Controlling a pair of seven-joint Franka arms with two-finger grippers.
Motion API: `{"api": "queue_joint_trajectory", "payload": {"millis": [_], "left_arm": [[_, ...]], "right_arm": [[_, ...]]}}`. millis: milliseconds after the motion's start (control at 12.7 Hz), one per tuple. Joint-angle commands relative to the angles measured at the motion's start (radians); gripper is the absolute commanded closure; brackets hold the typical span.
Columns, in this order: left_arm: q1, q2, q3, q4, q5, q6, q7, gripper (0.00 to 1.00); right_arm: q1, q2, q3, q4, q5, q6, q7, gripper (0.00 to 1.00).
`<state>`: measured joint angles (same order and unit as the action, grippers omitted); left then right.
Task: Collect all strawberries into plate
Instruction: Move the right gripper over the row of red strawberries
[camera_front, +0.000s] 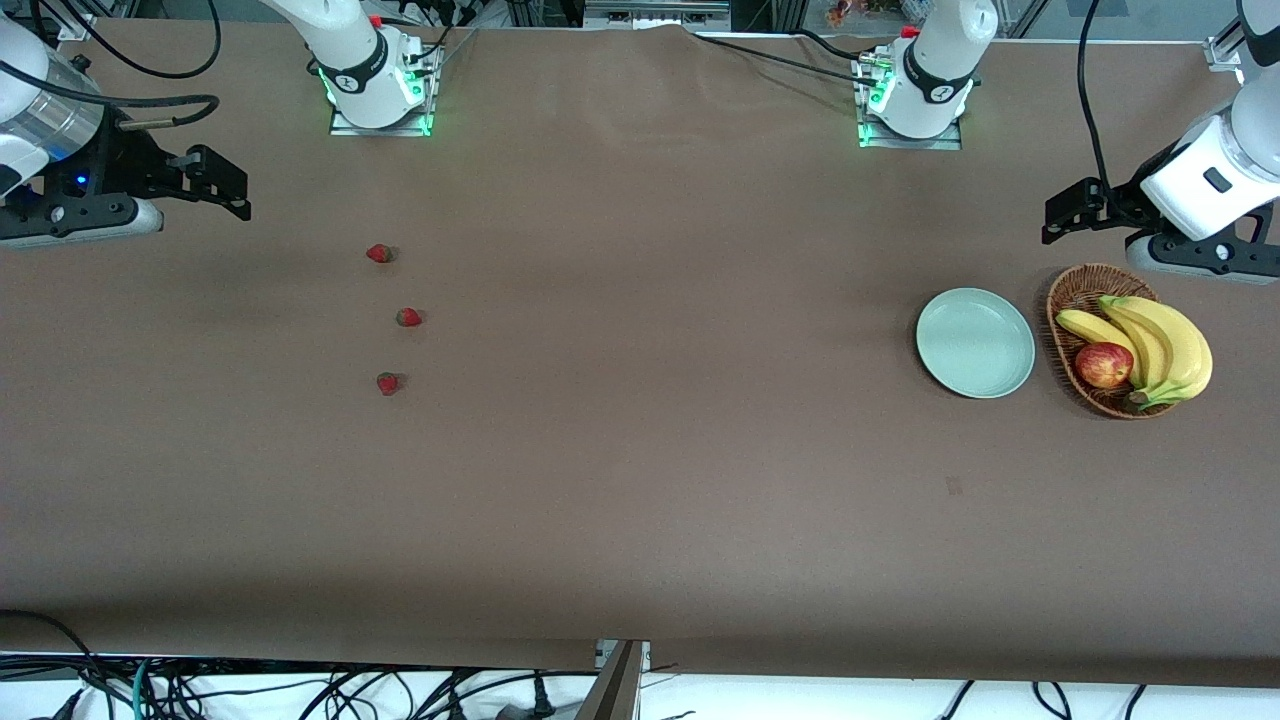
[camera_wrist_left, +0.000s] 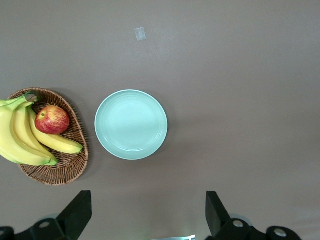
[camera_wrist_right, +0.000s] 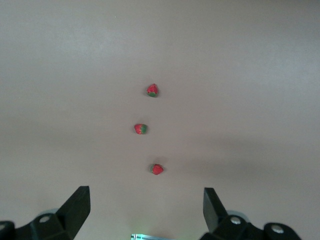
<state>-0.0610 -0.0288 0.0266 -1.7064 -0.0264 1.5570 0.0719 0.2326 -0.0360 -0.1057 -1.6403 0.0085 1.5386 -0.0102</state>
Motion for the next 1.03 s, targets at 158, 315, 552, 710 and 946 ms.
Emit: {"api": "queue_joint_trajectory", "payload": {"millis": [158,315,552,710,946], "left_arm": [[-0.01,0.003,0.009,0.013,-0.012,-0.018,0.002,0.0],[-0.01,0.003,0.009,0.014,-0.012,-0.017,0.002,0.0],[-0.01,0.006,0.007,0.018,-0.012,-0.014,0.002,0.0],[-0.01,0.006,0.009,0.016,-0.012,-0.014,0.002,0.0],[-0.01,0.007,0.01,0.018,-0.012,-0.011,0.002,0.0]], "right_arm": [[0.001,-0.005,0.008,0.005,0.002,-0.005,0.006,0.0],[0.001,-0.005,0.008,0.005,0.002,-0.008,0.006,0.0],[0.01,-0.004,0.009,-0.006,0.001,-0.014,0.007,0.0],[0.016,-0.007,0.009,-0.082,0.004,-0.002,0.022,0.0],[0.024,-0.005,0.023,-0.316,0.008,0.174,0.097,0.0]]}}
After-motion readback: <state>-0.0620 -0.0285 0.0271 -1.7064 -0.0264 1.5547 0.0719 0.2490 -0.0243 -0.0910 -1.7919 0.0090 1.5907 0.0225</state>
